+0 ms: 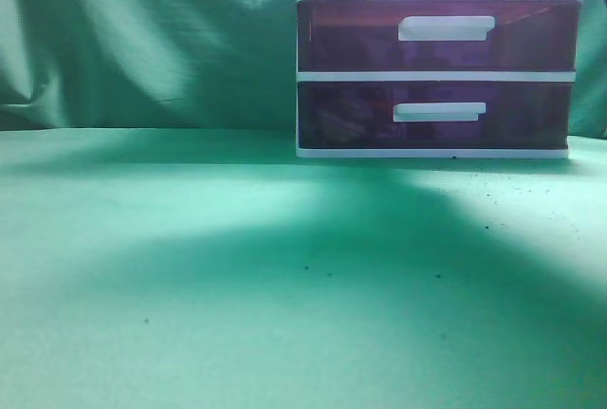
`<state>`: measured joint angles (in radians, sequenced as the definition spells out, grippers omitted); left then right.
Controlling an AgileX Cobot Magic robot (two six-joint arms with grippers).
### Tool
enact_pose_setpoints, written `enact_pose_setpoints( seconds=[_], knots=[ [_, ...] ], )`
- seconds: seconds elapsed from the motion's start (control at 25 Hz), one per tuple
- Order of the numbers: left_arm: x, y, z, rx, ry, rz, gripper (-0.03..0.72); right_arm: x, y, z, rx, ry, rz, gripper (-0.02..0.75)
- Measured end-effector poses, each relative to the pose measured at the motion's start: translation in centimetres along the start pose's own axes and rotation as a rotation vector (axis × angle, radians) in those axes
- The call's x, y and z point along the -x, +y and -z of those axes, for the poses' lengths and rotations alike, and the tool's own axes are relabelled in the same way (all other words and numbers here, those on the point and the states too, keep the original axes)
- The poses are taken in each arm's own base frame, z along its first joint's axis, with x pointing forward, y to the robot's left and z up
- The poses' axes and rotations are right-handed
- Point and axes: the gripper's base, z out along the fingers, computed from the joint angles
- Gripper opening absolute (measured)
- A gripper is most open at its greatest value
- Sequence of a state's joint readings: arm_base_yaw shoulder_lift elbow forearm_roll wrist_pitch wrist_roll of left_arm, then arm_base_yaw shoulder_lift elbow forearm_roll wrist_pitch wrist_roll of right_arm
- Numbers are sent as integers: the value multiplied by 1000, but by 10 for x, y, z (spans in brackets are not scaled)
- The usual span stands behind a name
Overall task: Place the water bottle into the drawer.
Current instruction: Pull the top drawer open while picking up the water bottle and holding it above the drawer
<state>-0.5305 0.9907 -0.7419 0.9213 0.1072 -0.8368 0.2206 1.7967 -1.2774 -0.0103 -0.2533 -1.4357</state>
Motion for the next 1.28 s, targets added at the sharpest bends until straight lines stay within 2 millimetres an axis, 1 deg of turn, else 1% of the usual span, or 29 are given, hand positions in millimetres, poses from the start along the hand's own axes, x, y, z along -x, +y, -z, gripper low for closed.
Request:
enact_pose_setpoints(
  seconds=[0.12, 0.2, 0.28, 0.36, 0.4, 0.56, 0.72, 0.92, 1.04, 1.16, 1.28],
  knots=[
    [0, 0, 0, 2, 1, 0, 298, 0, 9, -12, 13, -10, 41, 298],
    [0, 0, 0, 3, 3, 0, 298, 0, 12, -15, 13, -21, 76, 298],
    [0, 0, 0, 5, 4, 2, 298, 1, 11, -17, -2, -28, 93, 210],
    [0, 0, 0, 5, 4, 2, 298, 2, 9, -17, -18, -33, 101, 96],
    [0, 0, 0, 5, 5, 4, 298, 2, 9, -17, -20, -34, 105, 69],
    [0, 0, 0, 5, 5, 5, 298, 3, 5, -12, -12, -34, 108, 78],
    [-1, 1, 0, 10, 10, 5, 298, 7, 4, 5, 8, -39, 111, 78],
    [-3, 1, -2, 15, 23, 4, 298, 8, 16, 30, 25, -54, 130, 78],
    [-3, 1, -3, 17, 27, 4, 298, 11, 22, 49, 32, -68, 133, 78],
    [-3, 1, -3, 18, 28, 4, 298, 18, 28, 69, 45, -88, 135, 78],
    [-3, 1, -3, 18, 28, 11, 298, 25, 33, 84, 56, -108, 128, 78]
  ],
)
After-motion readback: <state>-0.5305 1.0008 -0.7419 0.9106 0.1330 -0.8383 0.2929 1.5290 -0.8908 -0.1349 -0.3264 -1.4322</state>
